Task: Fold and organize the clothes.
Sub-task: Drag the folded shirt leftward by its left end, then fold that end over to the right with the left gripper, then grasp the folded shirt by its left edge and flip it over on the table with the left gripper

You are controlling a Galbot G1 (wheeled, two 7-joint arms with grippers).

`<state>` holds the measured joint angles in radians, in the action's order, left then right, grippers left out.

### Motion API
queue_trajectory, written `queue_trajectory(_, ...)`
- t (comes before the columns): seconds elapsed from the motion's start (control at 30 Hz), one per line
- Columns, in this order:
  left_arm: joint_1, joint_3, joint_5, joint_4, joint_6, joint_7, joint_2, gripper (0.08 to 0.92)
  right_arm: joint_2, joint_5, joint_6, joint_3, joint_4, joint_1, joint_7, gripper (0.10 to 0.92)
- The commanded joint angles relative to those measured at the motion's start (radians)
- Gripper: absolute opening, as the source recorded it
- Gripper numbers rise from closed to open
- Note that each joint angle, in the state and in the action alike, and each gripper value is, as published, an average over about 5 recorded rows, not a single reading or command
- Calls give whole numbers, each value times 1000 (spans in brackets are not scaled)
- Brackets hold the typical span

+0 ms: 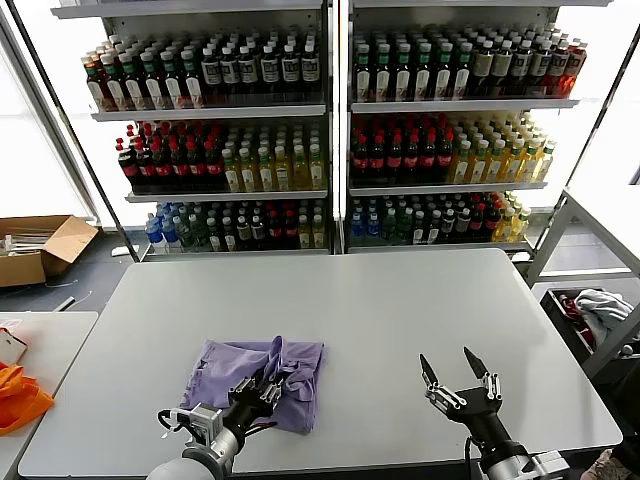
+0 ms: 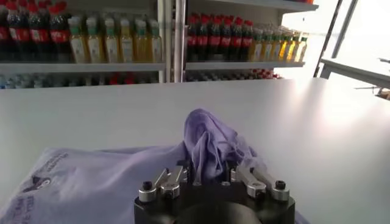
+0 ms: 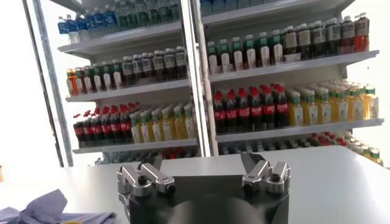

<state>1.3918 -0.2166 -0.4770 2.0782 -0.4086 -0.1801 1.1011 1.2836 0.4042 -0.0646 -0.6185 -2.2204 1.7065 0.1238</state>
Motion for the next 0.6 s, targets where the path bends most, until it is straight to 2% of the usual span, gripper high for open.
queue_trajectory(0.03,-4,-88,-137,159,30,-121,-4,467,4,-5,-2,10,4,-16,-3,823)
queue_trajectory(0.2,18,-231,-214,199,29,-143,-61,614,3,3,-5,12,6,-25,-5,823)
queue_trajectory(0.4,32,-378,-217,63,-19,-101,-89,779,5,-3,-2,26,10,-22,-2,823)
queue_trajectory(0.5,51,-378,-213,-6,-44,-73,-88,816,8,-10,0,31,17,-20,-3,823)
queue_trajectory(0.6,52,-351,-198,-55,-53,-61,-58,822,13,-17,4,37,27,-17,-4,823)
